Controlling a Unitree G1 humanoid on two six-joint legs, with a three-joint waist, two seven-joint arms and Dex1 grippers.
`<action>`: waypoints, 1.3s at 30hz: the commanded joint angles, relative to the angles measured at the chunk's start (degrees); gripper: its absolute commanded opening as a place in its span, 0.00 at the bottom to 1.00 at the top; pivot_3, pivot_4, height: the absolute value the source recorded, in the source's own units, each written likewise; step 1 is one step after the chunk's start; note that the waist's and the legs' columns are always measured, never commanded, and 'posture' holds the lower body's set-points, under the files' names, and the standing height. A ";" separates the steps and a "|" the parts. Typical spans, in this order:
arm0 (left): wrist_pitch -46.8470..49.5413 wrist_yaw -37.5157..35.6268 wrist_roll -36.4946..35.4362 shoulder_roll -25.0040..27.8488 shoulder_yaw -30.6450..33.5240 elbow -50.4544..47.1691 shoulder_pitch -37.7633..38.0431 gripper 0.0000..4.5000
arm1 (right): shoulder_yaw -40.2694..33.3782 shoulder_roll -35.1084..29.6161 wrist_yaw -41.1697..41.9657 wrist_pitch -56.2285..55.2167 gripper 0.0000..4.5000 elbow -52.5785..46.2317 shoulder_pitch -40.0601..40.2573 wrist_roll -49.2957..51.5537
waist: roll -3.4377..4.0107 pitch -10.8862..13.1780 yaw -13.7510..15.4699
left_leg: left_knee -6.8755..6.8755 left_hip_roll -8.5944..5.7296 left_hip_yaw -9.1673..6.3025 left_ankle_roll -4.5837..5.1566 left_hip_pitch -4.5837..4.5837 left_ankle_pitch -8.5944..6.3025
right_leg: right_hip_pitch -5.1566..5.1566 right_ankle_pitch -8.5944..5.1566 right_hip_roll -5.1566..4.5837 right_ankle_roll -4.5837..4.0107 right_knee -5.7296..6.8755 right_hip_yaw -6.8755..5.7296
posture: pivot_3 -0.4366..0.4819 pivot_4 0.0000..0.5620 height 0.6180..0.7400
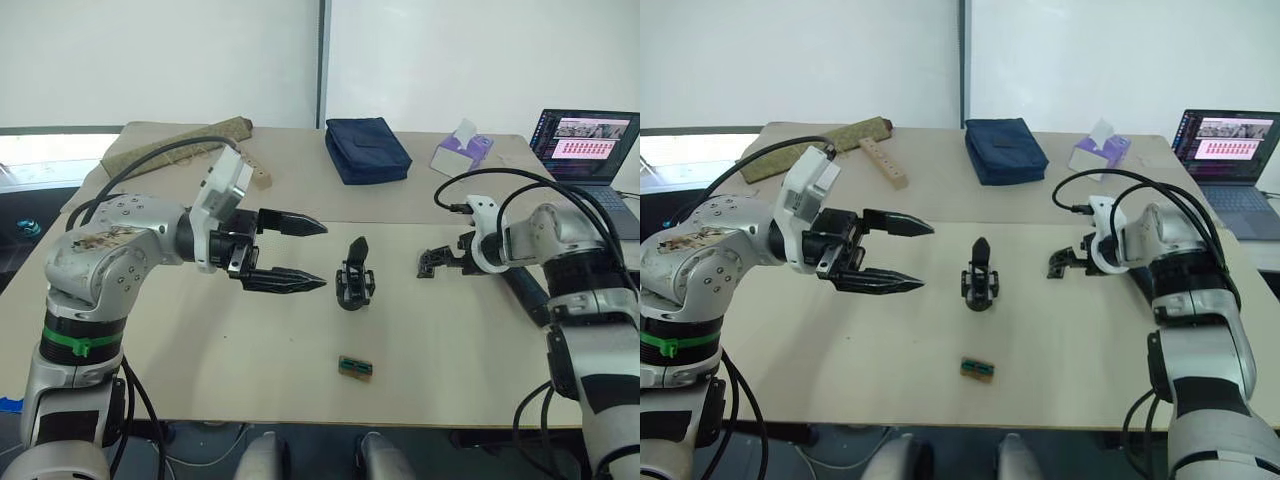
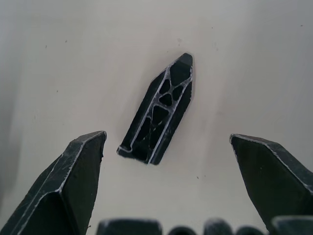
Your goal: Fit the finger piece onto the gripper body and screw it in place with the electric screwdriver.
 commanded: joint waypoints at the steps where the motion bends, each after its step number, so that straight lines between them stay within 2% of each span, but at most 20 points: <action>1: -1.66 0.97 -0.27 0.27 1.28 -0.07 -1.53 0.97 | 1.25 1.33 2.96 -5.06 1.00 5.04 -2.42 -3.90 | 0.00 0.00 -0.10 | 0.00 0.00 0.01 0.00 0.00 0.00 | 0.00 0.00 0.00 0.00 0.01 0.00 | 0.48 0.27 0.99; 3: -2.73 1.02 0.32 0.20 0.91 0.64 -1.57 0.97 | 1.67 2.37 4.35 -6.74 1.00 7.44 -2.97 -5.51 | 0.01 0.01 -0.12 | 0.01 0.01 0.02 -0.02 0.06 0.01 | 0.04 0.01 0.01 0.00 0.02 0.00 | 0.48 0.27 0.99; 4: -3.46 0.87 0.82 0.18 0.55 1.01 -1.49 0.99 | 1.68 2.92 4.76 -7.83 0.94 8.65 -3.21 -6.31 | 0.01 0.01 -0.14 | 0.01 0.00 0.02 -0.04 0.06 0.02 | 0.03 0.02 0.01 -0.01 0.05 0.00 | 0.48 0.27 0.99; 10: -6.15 0.20 2.20 -0.26 -0.87 2.65 -1.52 1.00 | 3.70 3.86 9.18 -10.39 0.51 10.37 -2.79 -10.74 | 0.01 0.01 -0.26 | 0.00 0.02 0.02 -0.11 0.09 0.06 | 0.04 0.03 0.04 -0.01 0.08 0.01 | 0.48 0.27 0.99; 13: -7.26 -0.45 2.78 -0.28 -1.64 3.53 -1.30 1.00 | 6.77 0.31 15.34 -10.16 0.28 4.48 -0.92 -12.19 | 0.03 0.02 -0.26 | 0.00 0.02 0.02 -0.11 0.09 0.06 | 0.03 0.03 0.03 -0.01 0.09 0.01 | 0.48 0.27 0.99; 14: -7.48 -0.66 2.85 -0.22 -1.83 3.67 -1.21 1.00 | 7.67 -1.04 17.40 -9.65 0.25 2.13 -0.25 -12.37 | 0.08 0.05 -0.06 | -0.01 0.02 0.02 -0.11 0.08 0.06 | 0.02 0.03 0.04 -0.01 0.09 0.01 | 0.48 0.27 0.99; 16: -7.88 -1.55 2.82 0.04 -2.37 3.45 -0.90 1.00 | 10.20 -7.12 23.83 -6.67 0.25 -8.49 3.02 -10.65 | 0.23 0.15 0.22 | 0.00 0.00 0.01 -0.11 0.01 0.06 | 0.00 0.03 0.01 0.00 0.06 -0.02 | 0.48 0.27 0.99; 19: -8.10 -3.30 2.43 0.25 -3.11 2.74 -0.71 1.00 | 12.44 -20.82 34.85 -3.60 0.25 -29.77 11.60 -5.33 | 0.47 0.30 0.81 | 0.01 -0.07 -0.01 -0.10 -0.08 0.06 | -0.05 0.00 -0.06 0.05 0.03 -0.03 | 0.48 0.27 0.99; 21: -8.59 -4.75 2.46 0.39 -3.80 2.42 -0.64 1.00 | 11.05 -29.59 39.79 -2.82 0.25 -41.52 18.59 -1.67 | 0.51 0.34 0.99 | 0.05 -0.03 -0.02 -0.05 -0.16 0.02 | -0.10 -0.02 -0.02 0.08 -0.02 -0.03 | 0.48 0.27 0.99; 23: -9.74 -6.28 2.97 0.04 -4.83 2.47 -0.69 1.00 | 6.89 -36.87 41.31 -5.41 0.25 -50.43 29.22 0.36 | 0.47 0.36 0.98 | 0.04 0.01 -0.03 -0.05 -0.09 0.01 | -0.06 -0.03 0.02 0.08 0.00 -0.05 | 0.48 0.27 0.99; 25: -10.50 -7.00 3.21 -0.57 -5.50 2.91 -1.21 1.00 | 2.84 -38.31 39.35 -6.45 0.25 -54.50 36.87 1.19 | 0.41 0.39 0.98 | 0.02 0.03 -0.04 -0.06 0.06 0.01 | 0.06 -0.07 0.03 0.07 0.02 -0.07 | 0.48 0.27 0.99; 29: -11.54 -8.07 3.54 -1.16 -6.29 3.46 -2.08 1.00 | -0.93 -37.74 35.62 -9.26 0.25 -57.66 46.54 0.21 | 0.41 0.40 0.07 | 0.19 0.01 0.03 -0.11 0.14 0.05 | 0.10 -0.03 0.00 0.11 0.05 0.15 | 0.48 0.27 0.99; 31: -11.84 -8.56 3.54 -1.23 -6.49 3.43 -2.26 1.00 | -1.79 -37.38 34.32 -10.11 0.48 -57.61 49.53 -0.30 | 0.40 0.40 -0.01 | 0.21 0.03 0.03 -0.11 0.18 0.06 | 0.11 -0.05 0.02 0.16 0.06 0.17 | 0.48 0.27 0.99; 37: -11.51 -9.03 3.19 -1.49 -6.80 3.69 -2.60 1.00 | -1.69 -38.38 32.65 -12.90 0.93 -56.68 52.87 -2.14 | 0.40 0.41 0.20 | 0.16 0.01 0.02 -0.11 0.09 0.06 | 0.05 -0.05 0.03 0.10 0.06 0.15 | 0.48 0.27 0.99; 39: -11.74 -8.78 3.71 -1.97 -7.27 4.16 -2.64 1.00 | -1.07 -39.07 33.11 -11.75 0.93 -57.09 53.47 -1.67 | 0.39 0.41 0.24 | 0.17 0.00 0.01 -0.11 0.09 0.05 | 0.08 -0.05 0.02 0.11 0.05 0.15 | 0.48 0.27 0.99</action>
